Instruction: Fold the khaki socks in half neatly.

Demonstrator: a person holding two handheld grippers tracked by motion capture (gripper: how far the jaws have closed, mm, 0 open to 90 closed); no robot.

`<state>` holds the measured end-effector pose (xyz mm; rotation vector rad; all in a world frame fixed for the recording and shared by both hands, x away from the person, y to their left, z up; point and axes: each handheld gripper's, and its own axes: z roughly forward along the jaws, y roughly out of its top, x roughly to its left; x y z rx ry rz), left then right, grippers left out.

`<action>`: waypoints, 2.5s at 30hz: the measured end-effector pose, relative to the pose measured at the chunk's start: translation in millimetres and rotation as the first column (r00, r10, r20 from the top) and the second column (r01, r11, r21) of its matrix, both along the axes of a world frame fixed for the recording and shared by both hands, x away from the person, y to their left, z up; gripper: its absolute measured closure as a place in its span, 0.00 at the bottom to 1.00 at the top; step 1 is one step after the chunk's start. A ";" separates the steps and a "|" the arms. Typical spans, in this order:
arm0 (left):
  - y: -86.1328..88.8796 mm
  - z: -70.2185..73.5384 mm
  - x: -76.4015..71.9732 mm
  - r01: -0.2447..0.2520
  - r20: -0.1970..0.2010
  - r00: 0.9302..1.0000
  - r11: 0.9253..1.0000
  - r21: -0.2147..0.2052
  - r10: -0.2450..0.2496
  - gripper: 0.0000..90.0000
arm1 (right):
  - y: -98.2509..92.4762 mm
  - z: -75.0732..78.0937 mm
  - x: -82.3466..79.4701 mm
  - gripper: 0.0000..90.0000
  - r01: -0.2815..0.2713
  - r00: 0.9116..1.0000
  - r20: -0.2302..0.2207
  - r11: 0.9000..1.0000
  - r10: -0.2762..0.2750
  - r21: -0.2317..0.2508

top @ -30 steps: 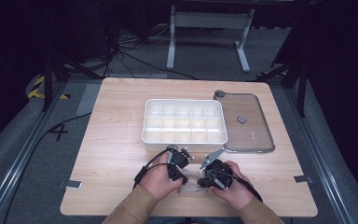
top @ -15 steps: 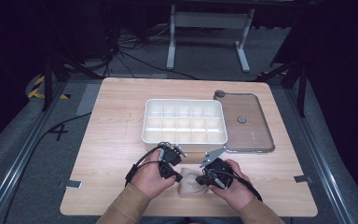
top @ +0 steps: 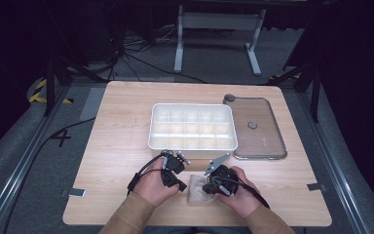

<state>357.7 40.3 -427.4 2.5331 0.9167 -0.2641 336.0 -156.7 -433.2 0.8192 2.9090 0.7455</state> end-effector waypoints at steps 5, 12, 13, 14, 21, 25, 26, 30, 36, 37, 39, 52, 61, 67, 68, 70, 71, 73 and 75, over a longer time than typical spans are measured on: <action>-3.1 -6.2 -0.6 0.018 0.015 1.000 1.000 0.011 -0.018 0.95 | -2.1 -1.4 0.5 1.00 -0.010 1.000 0.005 1.000 0.010 0.012; -5.8 -11.3 -1.2 0.052 0.049 0.997 0.999 0.012 -0.052 0.94 | -2.1 -1.9 -0.1 1.00 -0.011 1.000 0.009 1.000 0.011 0.019; -6.4 -11.8 -1.4 0.052 0.047 0.998 0.999 0.007 -0.052 0.94 | -2.2 -2.0 -0.1 1.00 -0.010 1.000 0.012 1.000 0.010 0.018; -7.2 -12.1 -1.9 0.053 0.047 0.997 0.999 0.010 -0.053 0.94 | -2.1 -1.9 -0.2 1.00 -0.010 1.000 0.013 1.000 0.009 0.016; -10.4 -14.3 -2.0 0.070 0.042 0.997 0.997 0.011 -0.071 0.96 | -2.5 -2.1 -0.8 1.00 -0.010 1.000 0.017 1.000 0.009 0.019; -14.4 -11.7 -4.0 0.088 0.073 0.994 0.996 -0.011 -0.087 0.96 | -2.9 -2.4 -1.4 1.00 -0.007 1.000 0.020 1.000 0.006 0.023; -14.4 -11.7 -4.0 0.088 0.073 0.994 0.996 -0.011 -0.087 0.97 | -2.9 -2.4 -1.4 1.00 -0.007 1.000 0.020 1.000 0.006 0.023; -17.9 -7.5 -5.7 0.100 0.100 0.991 0.994 -0.048 -0.095 0.97 | -4.1 -3.1 -2.2 1.00 -0.004 1.000 0.024 0.999 0.003 0.033; -24.7 -2.7 -8.5 0.135 0.123 0.985 0.988 -0.078 -0.124 0.97 | -6.0 -4.2 -3.2 1.00 0.009 1.000 0.021 0.999 -0.011 0.053; -26.2 -2.5 -9.1 0.133 0.127 0.984 0.988 -0.078 -0.122 0.96 | -6.1 -4.4 -3.4 1.00 0.013 1.000 0.022 0.998 -0.014 0.056; -29.8 -2.1 -10.8 0.131 0.132 0.984 0.988 -0.081 -0.120 0.96 | -6.2 -4.6 -3.5 1.00 0.014 1.000 0.023 0.998 -0.016 0.057; -28.7 0.2 -10.1 0.131 0.142 0.983 0.988 -0.084 -0.118 0.96 | -9.6 -0.7 -4.7 1.00 0.016 1.000 0.019 0.997 -0.017 0.077; -28.4 -0.3 -9.5 0.114 0.140 0.985 0.990 -0.082 -0.102 0.95 | -32.4 15.4 -4.7 1.00 0.048 0.998 0.024 0.996 -0.050 0.082; -28.3 0.2 -9.3 0.113 0.134 0.986 0.990 -0.083 -0.102 0.95 | -55.9 17.0 -8.7 1.00 0.089 0.996 0.014 0.995 -0.090 0.053; -28.4 0.2 -9.7 0.106 0.129 0.987 0.991 -0.082 -0.095 0.95 | -58.9 15.6 -9.4 1.00 0.090 0.996 0.006 0.995 -0.090 0.041; -28.5 0.0 -9.4 0.107 0.128 0.987 0.991 -0.083 -0.096 0.95 | -62.3 10.0 -9.5 1.00 0.091 0.996 -0.017 0.996 -0.091 0.019; -28.3 1.1 -9.1 0.113 0.122 0.987 0.991 -0.072 -0.103 0.95 | -62.4 7.8 -9.7 1.00 0.089 0.996 -0.023 0.996 -0.089 0.014; -28.6 0.6 -9.4 0.109 0.126 0.987 0.991 -0.077 -0.099 0.95 | -61.4 6.0 -9.7 1.00 0.081 0.996 -0.025 0.997 -0.080 0.014; -28.8 -0.3 -8.9 0.107 0.127 0.987 0.991 -0.084 -0.096 0.94 | -58.5 5.8 -10.3 1.00 0.068 0.997 -0.029 0.997 -0.067 0.021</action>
